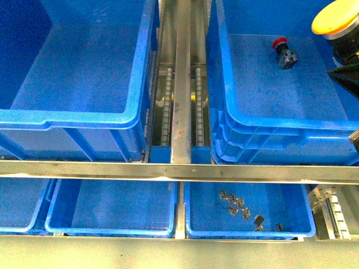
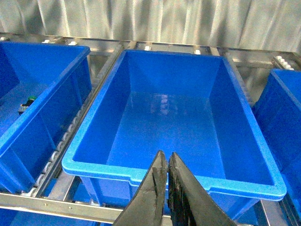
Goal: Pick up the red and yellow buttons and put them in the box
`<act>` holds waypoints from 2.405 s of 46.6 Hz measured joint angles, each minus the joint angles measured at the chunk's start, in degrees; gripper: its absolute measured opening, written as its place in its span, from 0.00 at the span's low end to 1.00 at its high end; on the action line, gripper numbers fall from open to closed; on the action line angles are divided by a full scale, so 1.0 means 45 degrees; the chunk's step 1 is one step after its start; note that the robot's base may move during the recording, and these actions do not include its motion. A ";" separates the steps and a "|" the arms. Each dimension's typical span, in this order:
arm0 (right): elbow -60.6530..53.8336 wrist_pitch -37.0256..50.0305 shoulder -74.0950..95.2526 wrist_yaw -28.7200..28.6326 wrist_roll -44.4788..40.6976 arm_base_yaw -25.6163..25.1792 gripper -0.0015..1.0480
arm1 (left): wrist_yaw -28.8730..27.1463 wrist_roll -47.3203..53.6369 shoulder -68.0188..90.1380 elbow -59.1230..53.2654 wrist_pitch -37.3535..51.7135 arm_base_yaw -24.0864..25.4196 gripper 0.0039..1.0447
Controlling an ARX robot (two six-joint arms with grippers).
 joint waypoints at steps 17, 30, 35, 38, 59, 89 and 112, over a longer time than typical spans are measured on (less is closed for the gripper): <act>-0.0015 0.0015 0.0000 -0.0092 0.0044 0.0121 0.34 | -0.0053 0.0005 -0.2351 0.0005 -0.2569 0.0010 0.02; 0.0165 -0.0034 0.0296 0.0335 0.0155 0.0369 0.34 | -0.0044 0.0005 -0.2365 0.0005 -0.2565 0.0010 0.02; 0.0335 -0.0019 0.0505 0.0607 0.0311 0.0515 0.34 | -0.0044 0.0005 -0.2365 0.0005 -0.2565 0.0010 0.02; 0.0393 0.0049 0.0636 0.0763 0.0403 0.0622 0.34 | -0.0044 0.0005 -0.2365 0.0005 -0.2565 0.0010 0.02; 0.0957 0.0665 0.1642 0.1865 0.1651 0.0661 0.33 | -0.0044 0.0005 -0.2365 0.0005 -0.2565 0.0010 0.02; 1.0841 -0.1515 1.0564 0.0534 0.4784 -0.2521 0.33 | -0.0044 0.0000 -0.2365 0.0005 -0.2569 0.0010 0.67; 1.5261 -0.3594 1.3896 0.0913 0.5926 -0.2322 0.32 | -0.0044 0.0015 -0.2365 0.0005 -0.2565 0.0010 0.93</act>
